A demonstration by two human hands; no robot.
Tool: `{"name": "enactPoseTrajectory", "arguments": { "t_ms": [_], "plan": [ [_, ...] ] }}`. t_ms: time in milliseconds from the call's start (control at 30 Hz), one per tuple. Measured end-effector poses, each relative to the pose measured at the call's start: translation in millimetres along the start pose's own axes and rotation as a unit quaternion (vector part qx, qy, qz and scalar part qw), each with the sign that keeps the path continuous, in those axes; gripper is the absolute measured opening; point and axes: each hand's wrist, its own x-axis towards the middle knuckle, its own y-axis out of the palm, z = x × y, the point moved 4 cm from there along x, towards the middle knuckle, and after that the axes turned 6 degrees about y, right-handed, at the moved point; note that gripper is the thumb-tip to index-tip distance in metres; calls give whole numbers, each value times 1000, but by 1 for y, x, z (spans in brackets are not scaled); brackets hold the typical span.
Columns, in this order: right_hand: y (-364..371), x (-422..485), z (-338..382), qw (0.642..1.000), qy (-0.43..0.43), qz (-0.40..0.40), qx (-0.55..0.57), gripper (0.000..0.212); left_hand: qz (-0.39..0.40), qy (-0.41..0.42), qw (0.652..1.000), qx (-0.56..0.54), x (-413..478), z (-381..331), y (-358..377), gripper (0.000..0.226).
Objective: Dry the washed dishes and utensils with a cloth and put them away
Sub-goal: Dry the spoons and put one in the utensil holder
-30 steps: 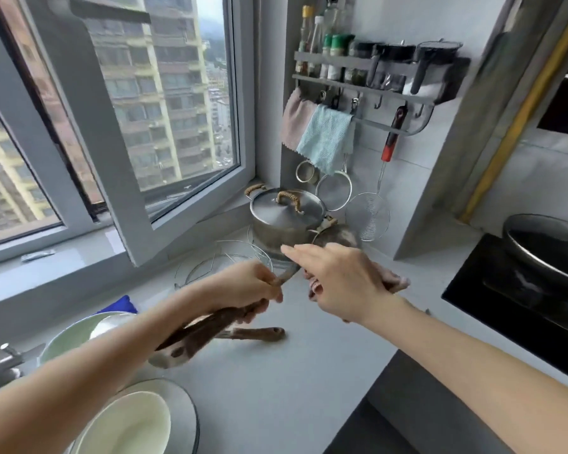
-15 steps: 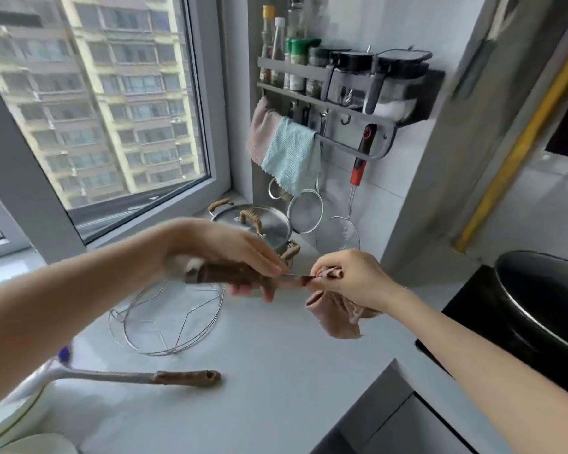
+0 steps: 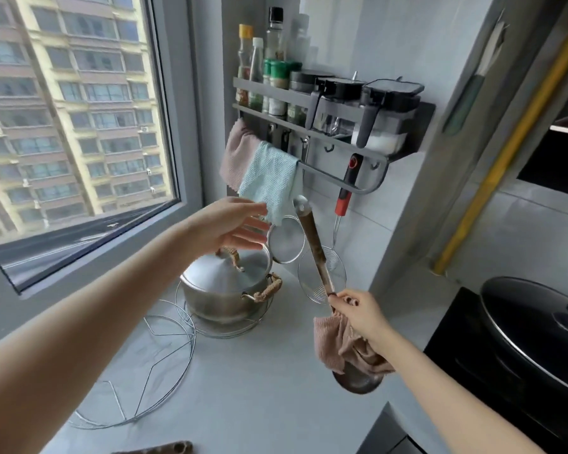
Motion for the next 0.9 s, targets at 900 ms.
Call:
{"name": "enactPoseTrajectory", "arguments": {
  "t_ms": [900],
  "plan": [
    [13, 102, 49, 965, 19, -220, 141, 25, -105, 239, 938, 229, 79, 11, -22, 30]
  ]
}}
